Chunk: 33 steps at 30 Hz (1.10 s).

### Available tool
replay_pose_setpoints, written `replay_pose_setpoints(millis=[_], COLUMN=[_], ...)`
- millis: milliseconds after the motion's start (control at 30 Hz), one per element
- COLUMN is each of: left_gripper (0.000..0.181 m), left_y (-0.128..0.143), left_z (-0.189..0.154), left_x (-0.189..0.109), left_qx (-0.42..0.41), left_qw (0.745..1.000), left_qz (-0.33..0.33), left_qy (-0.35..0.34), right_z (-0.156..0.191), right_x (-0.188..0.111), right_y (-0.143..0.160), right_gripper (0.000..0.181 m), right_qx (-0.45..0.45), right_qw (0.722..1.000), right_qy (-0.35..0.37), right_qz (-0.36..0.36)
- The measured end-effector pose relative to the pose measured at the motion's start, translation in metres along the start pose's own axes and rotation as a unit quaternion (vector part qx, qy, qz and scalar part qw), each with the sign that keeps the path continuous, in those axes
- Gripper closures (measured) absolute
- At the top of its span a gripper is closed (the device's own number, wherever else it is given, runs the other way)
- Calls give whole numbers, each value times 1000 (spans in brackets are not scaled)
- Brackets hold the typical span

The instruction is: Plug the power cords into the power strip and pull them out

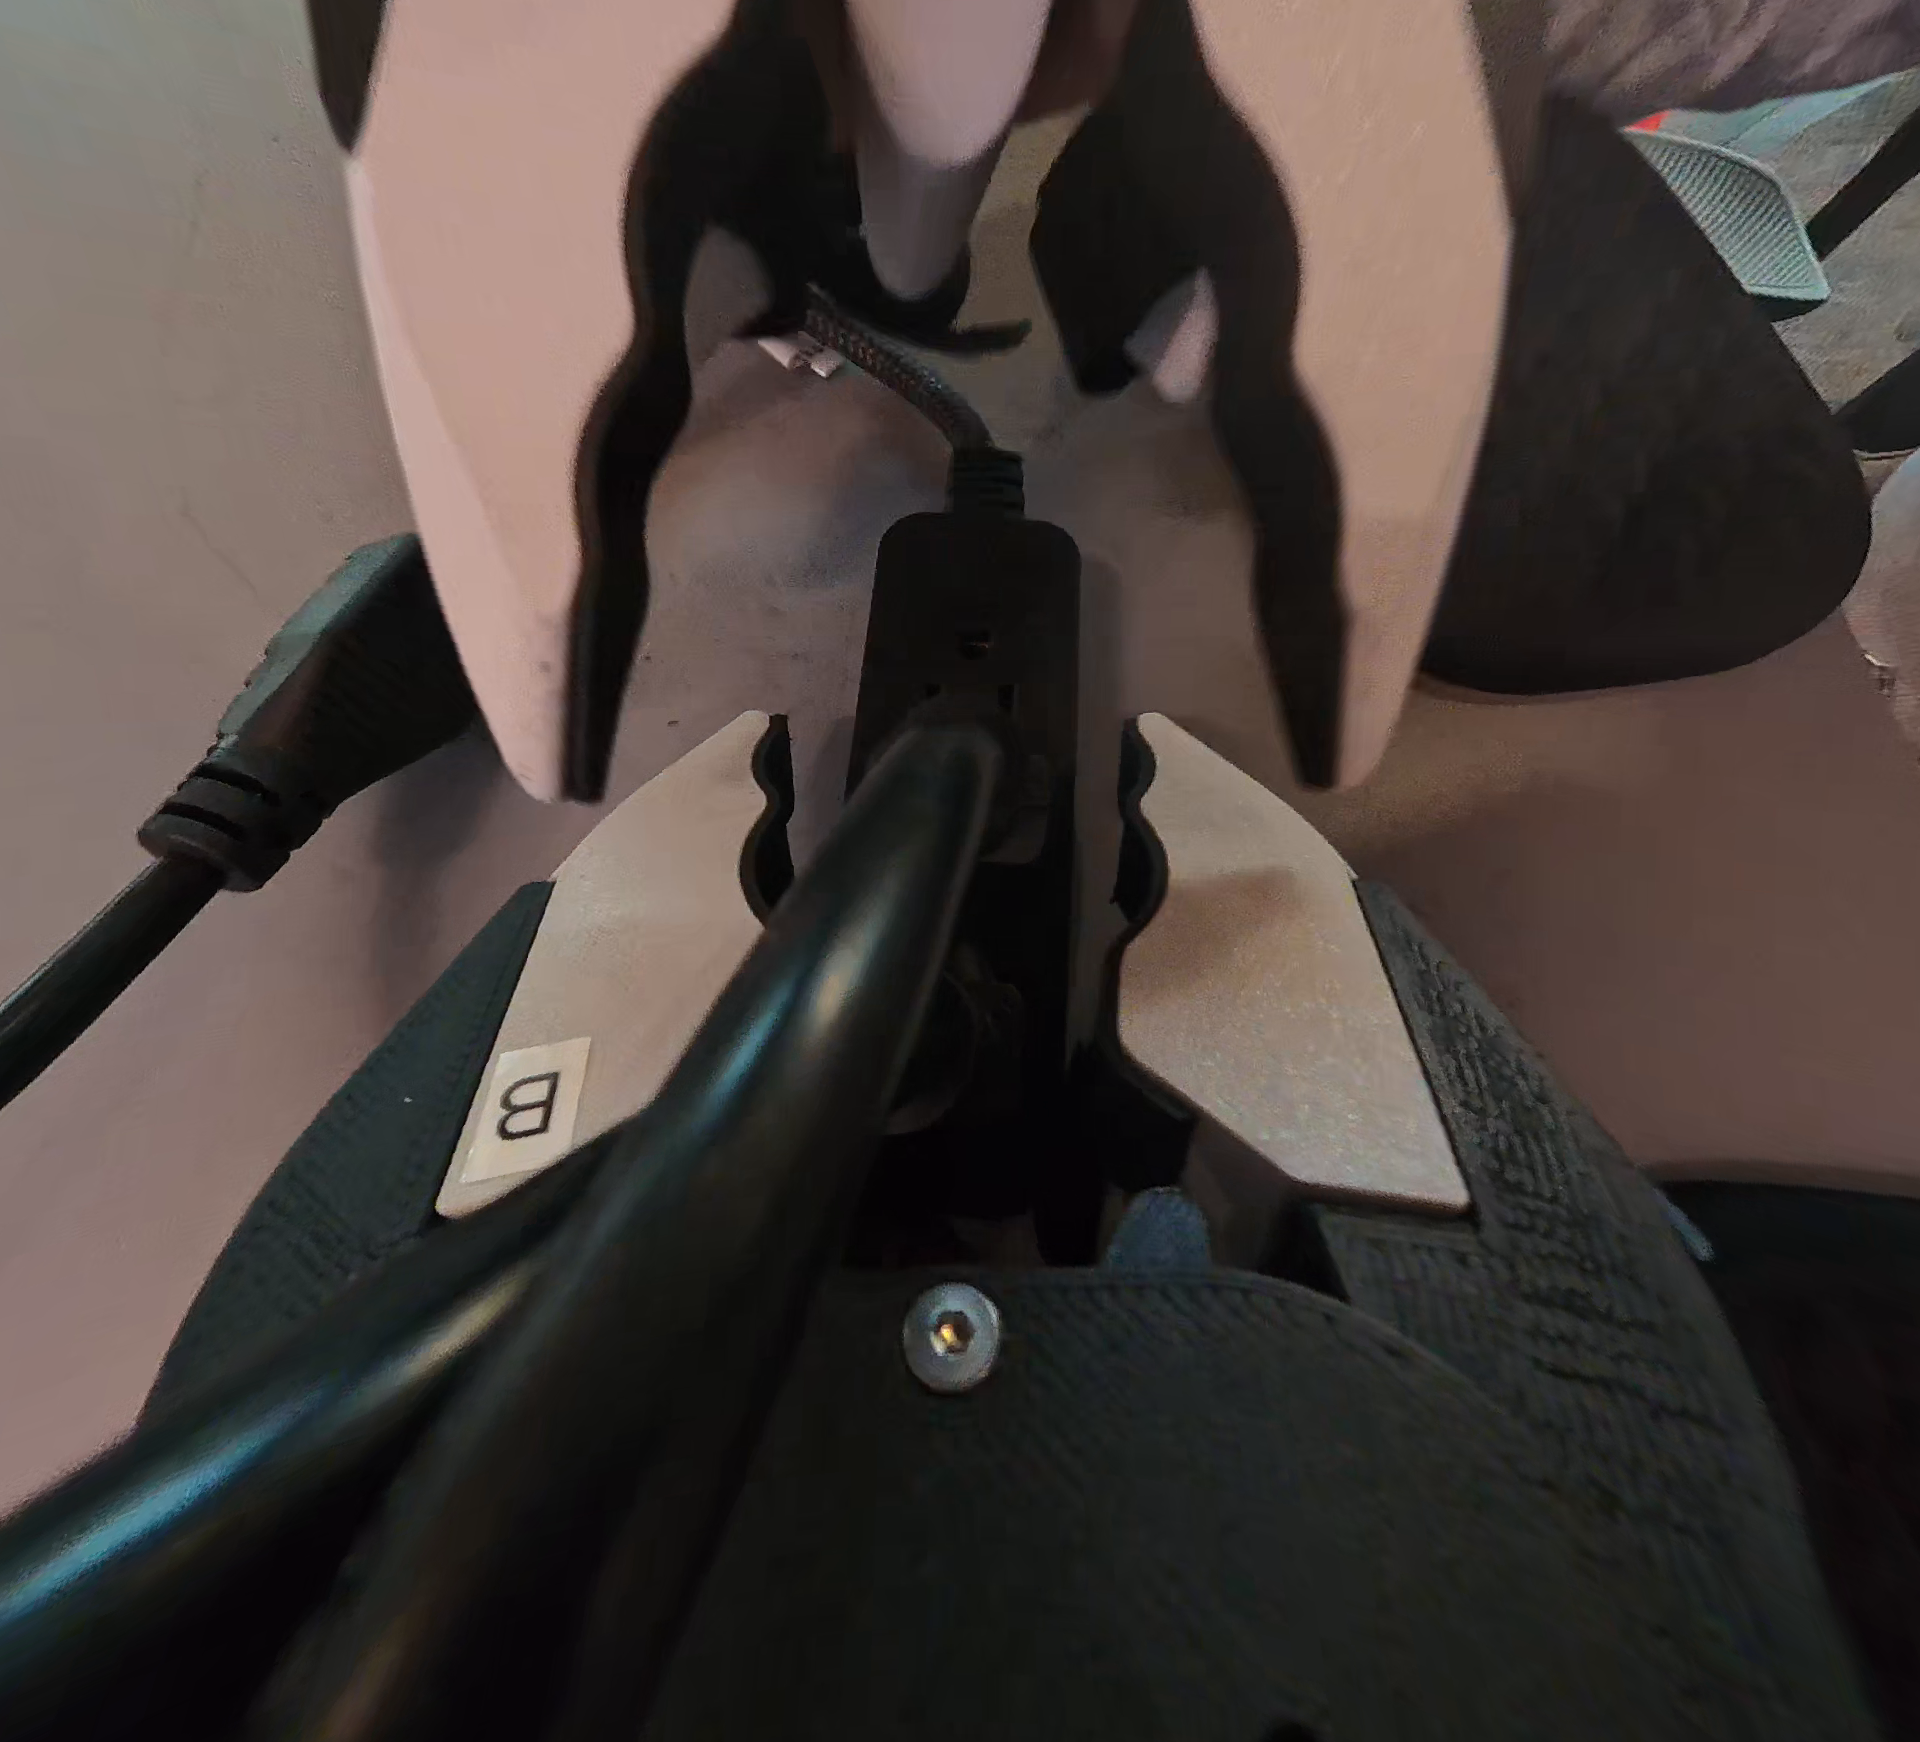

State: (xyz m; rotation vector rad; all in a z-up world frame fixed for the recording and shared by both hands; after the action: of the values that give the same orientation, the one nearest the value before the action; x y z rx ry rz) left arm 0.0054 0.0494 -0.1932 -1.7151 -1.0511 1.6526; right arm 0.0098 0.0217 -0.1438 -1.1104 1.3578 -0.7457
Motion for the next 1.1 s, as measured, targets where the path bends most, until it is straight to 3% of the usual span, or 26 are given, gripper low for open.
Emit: replay_pose_setpoints(millis=[200, 367, 800, 933, 1100], left_gripper=[119, 111, 105, 99, 100], left_y=[2, 7, 8, 9, 35], left_z=[1, -2, -3, -6, -6], left_x=[-4, -8, -8, -9, -18], left_qx=[-6, 8, 10, 7, 23], left_qw=[1000, 1000, 1000, 1000, 996], left_qz=[-4, 6, 11, 14, 91], left_qy=[1, 7, 2, 15, 5], right_z=[-4, 5, -1, 1, 0], right_x=[0, 7, 12, 13, 8], right_y=[0, 8, 9, 11, 13], right_gripper=[124, 137, 140, 157, 157], right_qx=[-13, 19, 15, -9, 9], right_qw=[999, 1000, 999, 999, 1000], right_qy=[26, -15, 33, 43, 19], right_qz=[-13, -6, 6, 16, 14])
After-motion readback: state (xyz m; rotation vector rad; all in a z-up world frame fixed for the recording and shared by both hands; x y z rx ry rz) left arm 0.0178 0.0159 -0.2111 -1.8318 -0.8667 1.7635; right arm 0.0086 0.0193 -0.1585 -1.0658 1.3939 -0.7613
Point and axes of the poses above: each gripper's, where its closed fingertips meet, x out along the fingers, y out of its underside, z = x × y across the jaws, the point moved 1 cm from there along -x, back along the fingers, and after that the axes turned 7 degrees about y, right-handed, at the moved point
